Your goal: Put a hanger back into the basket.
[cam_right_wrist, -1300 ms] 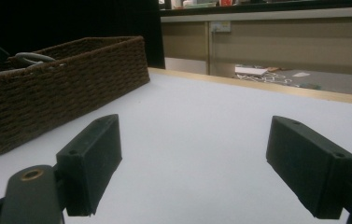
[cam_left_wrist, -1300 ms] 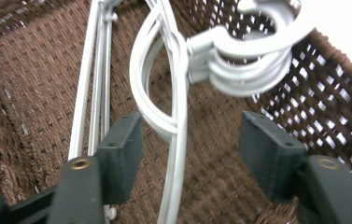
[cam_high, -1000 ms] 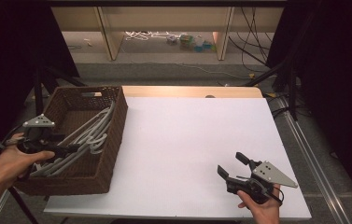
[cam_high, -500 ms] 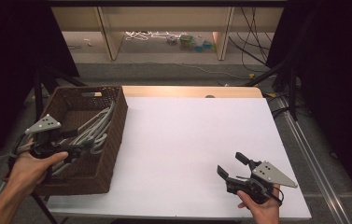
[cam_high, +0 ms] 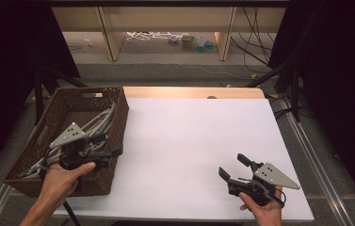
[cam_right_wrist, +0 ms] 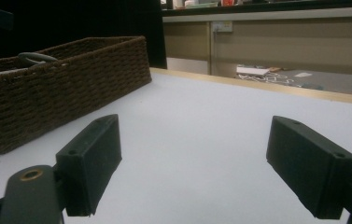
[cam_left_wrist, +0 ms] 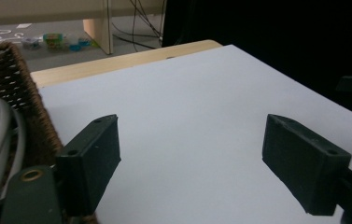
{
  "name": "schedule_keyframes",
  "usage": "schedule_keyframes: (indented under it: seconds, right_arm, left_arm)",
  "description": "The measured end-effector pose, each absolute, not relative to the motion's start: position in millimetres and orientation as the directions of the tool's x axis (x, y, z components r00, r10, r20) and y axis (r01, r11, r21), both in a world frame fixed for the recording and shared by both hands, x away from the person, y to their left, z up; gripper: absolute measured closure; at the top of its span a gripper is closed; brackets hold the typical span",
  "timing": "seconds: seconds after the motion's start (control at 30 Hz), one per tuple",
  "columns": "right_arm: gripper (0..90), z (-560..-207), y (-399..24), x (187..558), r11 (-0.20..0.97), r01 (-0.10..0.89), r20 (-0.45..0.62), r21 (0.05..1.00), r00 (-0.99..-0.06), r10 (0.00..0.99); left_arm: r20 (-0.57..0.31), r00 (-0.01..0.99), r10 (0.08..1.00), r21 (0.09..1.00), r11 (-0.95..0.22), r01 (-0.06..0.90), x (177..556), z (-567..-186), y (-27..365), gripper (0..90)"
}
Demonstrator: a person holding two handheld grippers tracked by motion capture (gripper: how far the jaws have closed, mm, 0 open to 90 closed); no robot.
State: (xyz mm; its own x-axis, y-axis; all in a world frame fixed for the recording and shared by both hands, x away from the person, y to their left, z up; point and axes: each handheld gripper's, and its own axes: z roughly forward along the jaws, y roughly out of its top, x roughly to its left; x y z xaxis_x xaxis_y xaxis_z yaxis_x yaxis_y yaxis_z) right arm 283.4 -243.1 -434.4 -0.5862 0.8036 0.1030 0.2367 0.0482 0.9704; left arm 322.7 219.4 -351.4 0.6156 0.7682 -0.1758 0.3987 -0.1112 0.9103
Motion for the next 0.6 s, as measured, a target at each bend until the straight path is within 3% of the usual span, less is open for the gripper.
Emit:
schedule_keyframes:
  seconds: [0.6]
  right_arm:
    - [17.5,-435.8,-244.3,285.2,0.025,0.231,0.123,0.973,-0.604,0.788]
  left_arm:
    - [-0.154,0.664,0.732,0.94,-0.099,0.327,322.3,-385.7,175.7,18.8]
